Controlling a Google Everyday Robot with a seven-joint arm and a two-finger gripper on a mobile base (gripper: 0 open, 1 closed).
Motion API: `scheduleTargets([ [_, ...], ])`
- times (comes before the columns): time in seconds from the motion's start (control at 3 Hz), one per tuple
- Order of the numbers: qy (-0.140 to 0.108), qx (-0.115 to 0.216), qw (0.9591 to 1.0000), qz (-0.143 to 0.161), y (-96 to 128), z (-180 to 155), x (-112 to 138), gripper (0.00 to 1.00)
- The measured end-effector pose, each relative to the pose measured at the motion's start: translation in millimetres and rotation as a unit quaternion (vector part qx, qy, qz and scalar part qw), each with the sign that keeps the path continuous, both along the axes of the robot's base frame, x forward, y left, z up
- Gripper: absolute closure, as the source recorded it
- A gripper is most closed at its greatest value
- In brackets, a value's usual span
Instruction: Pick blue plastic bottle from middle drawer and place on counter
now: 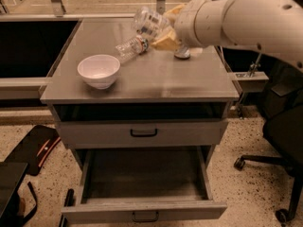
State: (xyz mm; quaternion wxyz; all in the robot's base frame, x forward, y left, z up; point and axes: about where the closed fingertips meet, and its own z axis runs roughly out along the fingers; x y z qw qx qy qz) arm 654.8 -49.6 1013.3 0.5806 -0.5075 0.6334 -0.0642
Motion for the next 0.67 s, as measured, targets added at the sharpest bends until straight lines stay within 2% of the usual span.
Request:
scheduleTargets([
  [0.33,0.019,-0.019,0.9995,-0.015,-29.6,-3.0,25.3,1.00],
  [0.67,0.070,-0.058,0.9959,0.001,-47.0,-25.8,20.3,1.00],
])
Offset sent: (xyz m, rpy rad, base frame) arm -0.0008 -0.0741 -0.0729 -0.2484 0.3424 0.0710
